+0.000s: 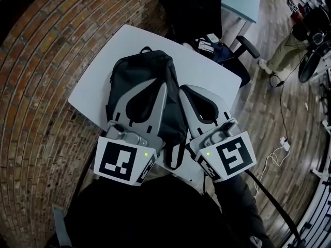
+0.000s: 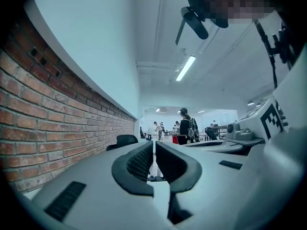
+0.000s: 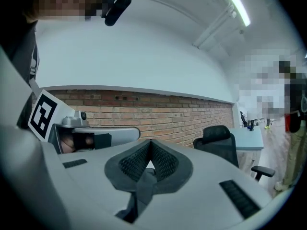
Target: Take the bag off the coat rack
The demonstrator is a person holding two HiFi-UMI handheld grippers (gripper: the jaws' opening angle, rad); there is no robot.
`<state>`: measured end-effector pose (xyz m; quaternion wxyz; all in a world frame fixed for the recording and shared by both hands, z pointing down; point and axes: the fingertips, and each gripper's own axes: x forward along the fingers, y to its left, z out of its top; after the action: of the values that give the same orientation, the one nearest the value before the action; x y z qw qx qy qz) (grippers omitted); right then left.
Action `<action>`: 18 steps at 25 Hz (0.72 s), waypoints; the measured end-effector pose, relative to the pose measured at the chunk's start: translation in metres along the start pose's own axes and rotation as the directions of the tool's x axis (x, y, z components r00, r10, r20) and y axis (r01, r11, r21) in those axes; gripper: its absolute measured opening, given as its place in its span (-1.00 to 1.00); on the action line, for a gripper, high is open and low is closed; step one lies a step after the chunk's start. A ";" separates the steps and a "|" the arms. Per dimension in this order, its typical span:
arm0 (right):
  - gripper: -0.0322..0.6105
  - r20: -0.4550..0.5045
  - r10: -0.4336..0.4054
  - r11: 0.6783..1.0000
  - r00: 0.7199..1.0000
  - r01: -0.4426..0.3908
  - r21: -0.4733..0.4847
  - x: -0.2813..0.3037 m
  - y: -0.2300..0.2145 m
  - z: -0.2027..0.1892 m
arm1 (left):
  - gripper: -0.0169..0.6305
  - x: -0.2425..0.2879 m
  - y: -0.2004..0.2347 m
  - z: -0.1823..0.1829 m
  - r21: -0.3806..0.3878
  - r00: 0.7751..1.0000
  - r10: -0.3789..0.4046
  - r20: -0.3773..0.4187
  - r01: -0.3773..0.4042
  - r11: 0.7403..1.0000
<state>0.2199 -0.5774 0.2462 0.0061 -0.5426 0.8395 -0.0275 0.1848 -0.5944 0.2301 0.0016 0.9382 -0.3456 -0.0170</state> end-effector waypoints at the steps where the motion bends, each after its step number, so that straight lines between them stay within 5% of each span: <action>1: -0.88 0.006 -0.003 1.000 1.000 0.003 -0.004 -0.006 0.000 0.002 | -0.87 -0.001 -0.008 0.001 0.002 1.000 -0.006 0.002 0.006 1.000; 18: -0.88 0.054 -0.005 1.000 0.999 0.006 -0.023 -0.048 0.003 0.016 | -0.87 -0.014 -0.048 0.016 0.043 1.000 -0.015 0.023 0.014 0.999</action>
<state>0.2373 -0.5327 0.2290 0.0223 -0.5455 0.8378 -0.0031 0.2048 -0.5488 0.2138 -0.0228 0.9402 -0.3391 -0.0206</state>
